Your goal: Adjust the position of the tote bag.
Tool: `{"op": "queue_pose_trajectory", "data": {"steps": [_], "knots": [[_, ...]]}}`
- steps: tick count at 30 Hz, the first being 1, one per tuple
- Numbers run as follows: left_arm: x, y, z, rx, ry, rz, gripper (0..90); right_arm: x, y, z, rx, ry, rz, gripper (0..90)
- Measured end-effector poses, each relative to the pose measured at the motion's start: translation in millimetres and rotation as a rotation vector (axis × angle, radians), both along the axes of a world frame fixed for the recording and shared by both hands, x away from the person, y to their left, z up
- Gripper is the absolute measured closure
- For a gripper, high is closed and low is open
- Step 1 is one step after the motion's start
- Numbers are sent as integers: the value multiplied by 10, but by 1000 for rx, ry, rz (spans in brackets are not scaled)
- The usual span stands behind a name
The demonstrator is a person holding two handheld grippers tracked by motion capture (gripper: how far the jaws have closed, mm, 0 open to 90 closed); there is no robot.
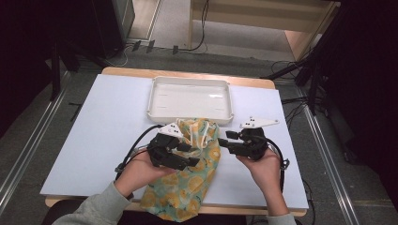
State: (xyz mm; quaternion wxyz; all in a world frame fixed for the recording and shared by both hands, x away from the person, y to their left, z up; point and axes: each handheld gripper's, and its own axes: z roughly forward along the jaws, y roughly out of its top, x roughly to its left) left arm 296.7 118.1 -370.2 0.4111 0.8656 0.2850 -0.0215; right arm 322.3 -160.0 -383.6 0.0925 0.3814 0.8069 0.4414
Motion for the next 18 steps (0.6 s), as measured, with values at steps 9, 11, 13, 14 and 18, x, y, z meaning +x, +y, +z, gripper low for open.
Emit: {"op": "queue_pose_trajectory", "data": {"steps": [9,11,13,14,18], "knots": [[55,271,229,-1,-41,61,379,-34,14,81,-3,-10,7,552],[96,349,255,8,-52,80,381,-34,17,92,-4,-11,8,552],[146,424,262,3,-53,92,386,-28,28,101,-7,-13,12,551],[178,465,258,3,-53,102,388,-26,35,107,-7,-13,18,549],[278,567,227,8,-46,130,391,-5,85,135,-9,-15,29,544]]}}
